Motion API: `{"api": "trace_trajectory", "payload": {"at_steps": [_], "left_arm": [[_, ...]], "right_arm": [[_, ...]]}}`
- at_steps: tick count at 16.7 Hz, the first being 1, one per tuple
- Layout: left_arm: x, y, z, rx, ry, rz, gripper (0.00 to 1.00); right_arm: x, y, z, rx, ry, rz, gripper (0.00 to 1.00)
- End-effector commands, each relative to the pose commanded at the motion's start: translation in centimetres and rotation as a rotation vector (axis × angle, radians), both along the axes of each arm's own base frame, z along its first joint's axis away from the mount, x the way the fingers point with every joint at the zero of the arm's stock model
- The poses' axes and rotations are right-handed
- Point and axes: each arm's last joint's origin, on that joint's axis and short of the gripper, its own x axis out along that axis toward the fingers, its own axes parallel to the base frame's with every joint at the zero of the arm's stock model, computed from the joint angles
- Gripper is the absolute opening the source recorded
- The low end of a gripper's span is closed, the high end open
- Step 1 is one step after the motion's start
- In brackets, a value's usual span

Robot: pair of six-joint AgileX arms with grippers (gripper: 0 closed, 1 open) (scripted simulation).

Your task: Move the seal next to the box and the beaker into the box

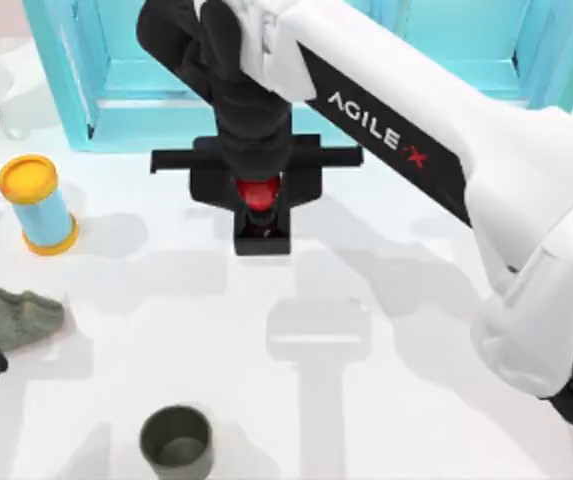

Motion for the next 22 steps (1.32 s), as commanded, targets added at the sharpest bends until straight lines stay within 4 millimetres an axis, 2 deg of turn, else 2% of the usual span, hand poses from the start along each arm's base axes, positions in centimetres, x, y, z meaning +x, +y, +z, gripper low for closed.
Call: {"api": "trace_trajectory", "payload": {"at_steps": [6, 9, 17, 19, 22], "left_arm": [[0.0, 0.0, 0.0, 0.000, 0.000, 0.000, 1.00], [0.0, 0.0, 0.0, 0.000, 0.000, 0.000, 1.00], [0.0, 0.0, 0.0, 0.000, 0.000, 0.000, 1.00], [0.0, 0.0, 0.0, 0.000, 0.000, 0.000, 1.00], [0.0, 0.0, 0.0, 0.000, 0.000, 0.000, 1.00]], "right_arm": [[-1.3, -4.8, 2.2, -0.019, 0.024, 0.000, 0.00], [-2.1, -6.5, 3.4, 0.000, 0.005, -0.001, 0.00], [-2.5, -7.1, 3.9, 0.006, -0.003, 0.003, 0.00], [-2.8, -8.5, 4.7, 0.012, -0.010, 0.003, 0.00], [-3.9, -12.0, 5.9, 0.015, -0.009, 0.002, 0.00]]}}
